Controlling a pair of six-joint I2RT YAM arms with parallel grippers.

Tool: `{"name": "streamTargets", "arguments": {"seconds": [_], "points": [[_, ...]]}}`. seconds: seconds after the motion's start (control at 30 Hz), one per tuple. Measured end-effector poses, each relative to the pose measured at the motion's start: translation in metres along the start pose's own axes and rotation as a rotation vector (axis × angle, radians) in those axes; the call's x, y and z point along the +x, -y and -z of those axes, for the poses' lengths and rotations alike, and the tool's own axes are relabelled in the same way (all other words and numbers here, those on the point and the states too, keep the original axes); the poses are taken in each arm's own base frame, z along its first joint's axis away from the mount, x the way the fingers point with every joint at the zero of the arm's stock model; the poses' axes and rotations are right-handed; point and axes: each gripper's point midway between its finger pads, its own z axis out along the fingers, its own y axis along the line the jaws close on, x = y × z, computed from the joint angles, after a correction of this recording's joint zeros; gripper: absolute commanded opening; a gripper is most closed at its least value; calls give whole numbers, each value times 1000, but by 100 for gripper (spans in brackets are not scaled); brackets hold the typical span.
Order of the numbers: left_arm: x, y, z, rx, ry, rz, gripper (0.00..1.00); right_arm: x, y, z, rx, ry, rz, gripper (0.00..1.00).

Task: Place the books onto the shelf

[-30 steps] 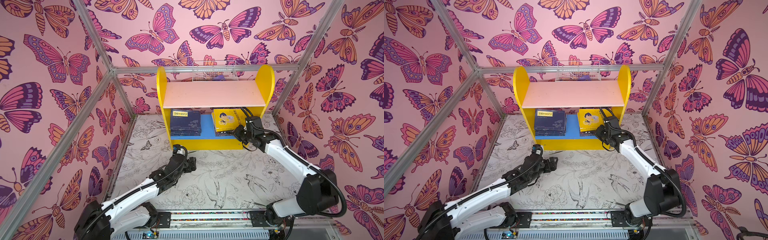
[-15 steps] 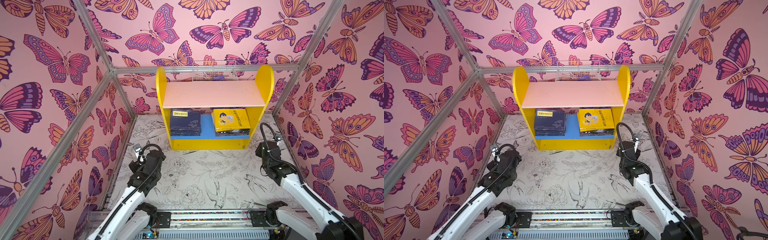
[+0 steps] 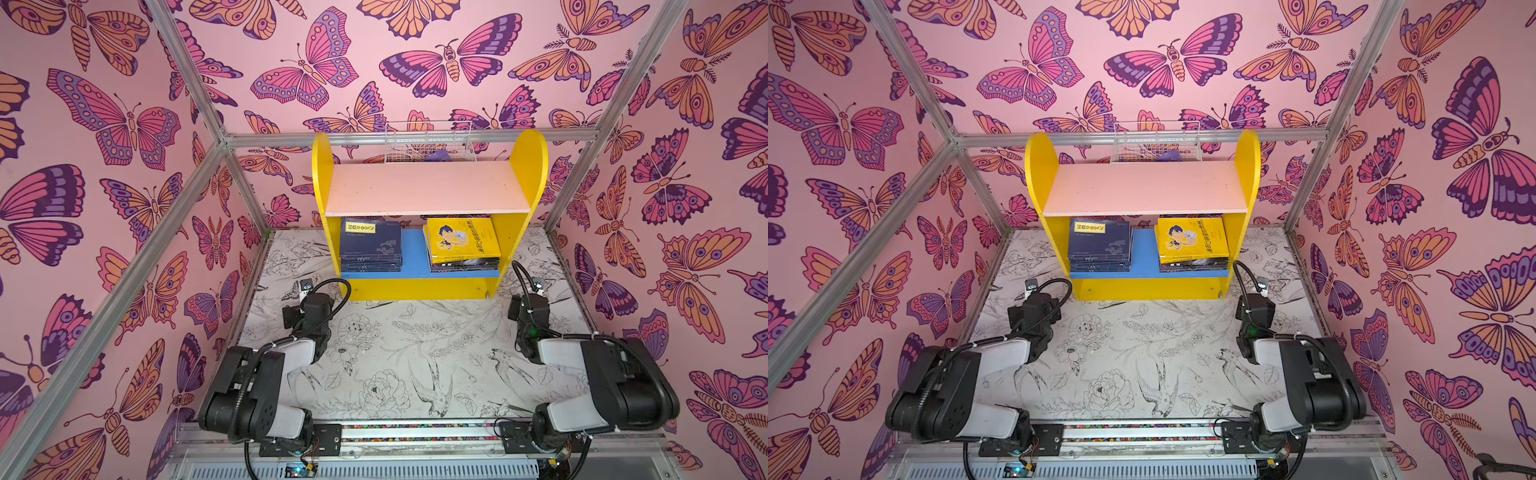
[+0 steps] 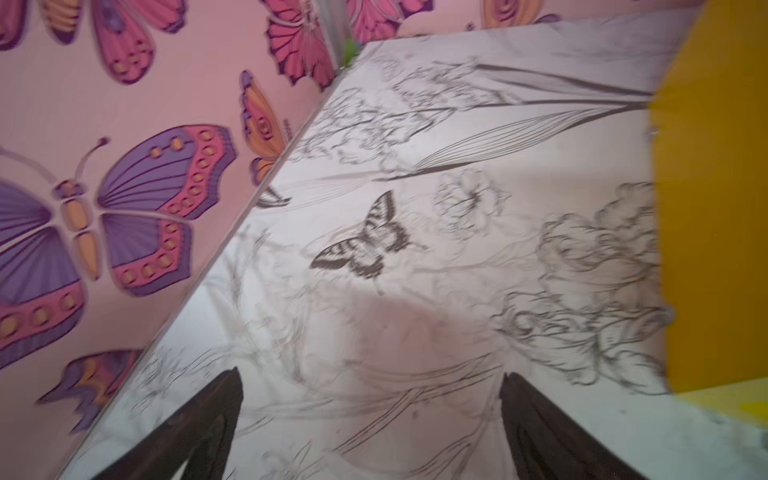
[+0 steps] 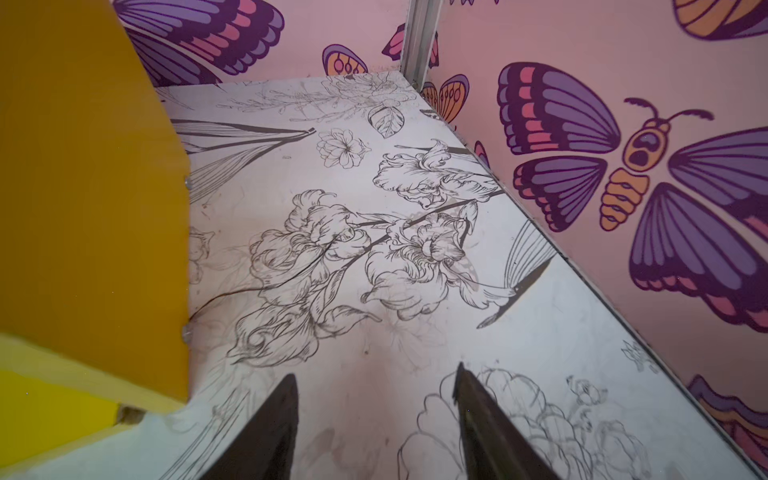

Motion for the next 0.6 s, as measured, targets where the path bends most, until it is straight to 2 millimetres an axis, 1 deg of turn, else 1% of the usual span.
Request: {"name": "streamTargets", "arguments": {"seconds": [0.03,0.07,0.17,0.23,0.3,0.6], "points": [[0,4,-4,35,4,-6,99,6,-3,-1,-28,-26,6,90],[1,5,-6,55,-3,-11,99,6,-6,-1,-46,-28,7,99],[-6,-8,-14,68,43,21,99,-6,-19,-1,-120,23,-2,99],[-5,-13,-16,65,71,35,99,-8,-22,0,-141,23,1,99],[1,-10,-16,83,62,25,99,-10,-25,0,-156,28,2,99],[-9,-4,-12,116,128,34,99,-10,-29,1,-181,27,5,99]]}}
